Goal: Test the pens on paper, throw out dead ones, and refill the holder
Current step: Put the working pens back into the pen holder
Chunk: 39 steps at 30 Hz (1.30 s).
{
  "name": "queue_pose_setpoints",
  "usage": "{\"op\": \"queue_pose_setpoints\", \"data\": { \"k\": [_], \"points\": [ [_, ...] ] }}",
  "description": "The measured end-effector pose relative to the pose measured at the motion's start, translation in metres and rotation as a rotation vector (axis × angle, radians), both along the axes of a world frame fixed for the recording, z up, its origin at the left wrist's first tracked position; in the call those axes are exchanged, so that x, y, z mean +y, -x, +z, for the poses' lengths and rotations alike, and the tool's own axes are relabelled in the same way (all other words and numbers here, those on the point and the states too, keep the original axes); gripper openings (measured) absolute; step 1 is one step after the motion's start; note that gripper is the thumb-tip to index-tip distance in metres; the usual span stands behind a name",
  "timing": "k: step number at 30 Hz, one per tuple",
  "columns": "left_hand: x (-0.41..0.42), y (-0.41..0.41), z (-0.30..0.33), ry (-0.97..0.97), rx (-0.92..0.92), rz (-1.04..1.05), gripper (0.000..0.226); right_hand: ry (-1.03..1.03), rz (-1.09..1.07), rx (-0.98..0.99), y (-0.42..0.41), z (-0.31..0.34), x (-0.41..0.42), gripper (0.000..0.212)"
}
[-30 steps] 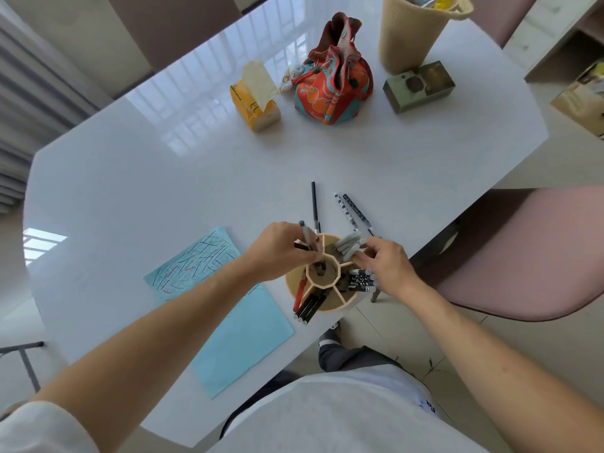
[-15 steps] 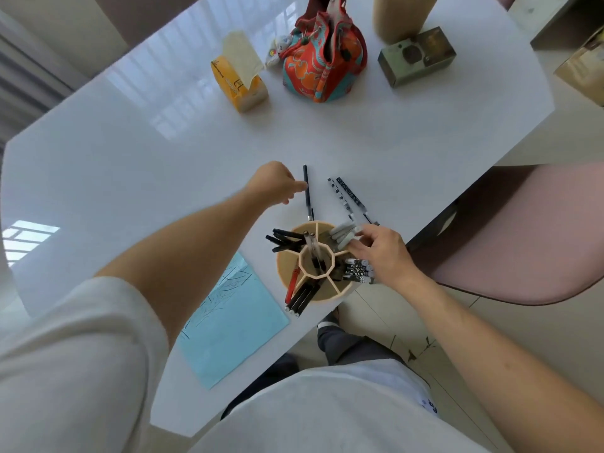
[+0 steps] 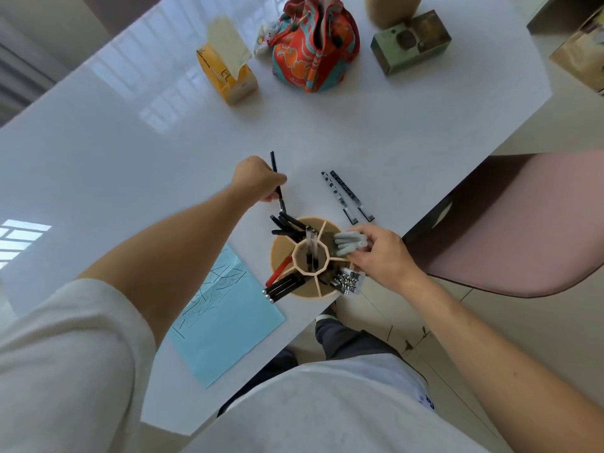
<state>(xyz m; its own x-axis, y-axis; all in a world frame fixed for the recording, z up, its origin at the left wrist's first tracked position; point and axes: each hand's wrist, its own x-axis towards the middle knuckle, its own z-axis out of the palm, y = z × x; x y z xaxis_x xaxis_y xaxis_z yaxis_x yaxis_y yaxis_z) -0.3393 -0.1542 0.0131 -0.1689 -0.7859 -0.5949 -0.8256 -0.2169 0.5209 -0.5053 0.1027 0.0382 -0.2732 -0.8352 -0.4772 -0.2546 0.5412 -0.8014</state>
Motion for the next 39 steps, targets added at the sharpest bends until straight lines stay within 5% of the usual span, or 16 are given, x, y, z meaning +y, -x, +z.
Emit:
{"op": "queue_pose_setpoints", "data": {
  "k": [6,12,17,24,32,39],
  "points": [
    [0.029,-0.071,0.047,0.025,0.468,0.406,0.013,-0.010,0.032,0.031,0.001,0.003,0.002,0.032],
    [0.098,-0.132,0.082,-0.064,0.653,0.442,0.010,-0.044,-0.029,0.013,-0.008,-0.002,0.009,0.048],
    [0.156,-0.129,0.084,-0.082,0.638,0.262,0.018,-0.038,-0.070,-0.066,-0.017,-0.007,0.018,0.035],
    [0.181,-0.117,0.076,0.140,0.366,-0.016,0.021,-0.024,-0.114,-0.074,-0.026,-0.006,0.022,0.034],
    [0.149,-0.107,0.085,-0.017,0.653,0.120,0.040,0.005,-0.098,-0.060,-0.027,-0.004,0.025,0.035],
    [0.080,-0.055,0.049,0.031,0.414,0.043,0.012,0.017,-0.120,-0.038,-0.023,-0.003,0.028,0.032]
  ]
}}
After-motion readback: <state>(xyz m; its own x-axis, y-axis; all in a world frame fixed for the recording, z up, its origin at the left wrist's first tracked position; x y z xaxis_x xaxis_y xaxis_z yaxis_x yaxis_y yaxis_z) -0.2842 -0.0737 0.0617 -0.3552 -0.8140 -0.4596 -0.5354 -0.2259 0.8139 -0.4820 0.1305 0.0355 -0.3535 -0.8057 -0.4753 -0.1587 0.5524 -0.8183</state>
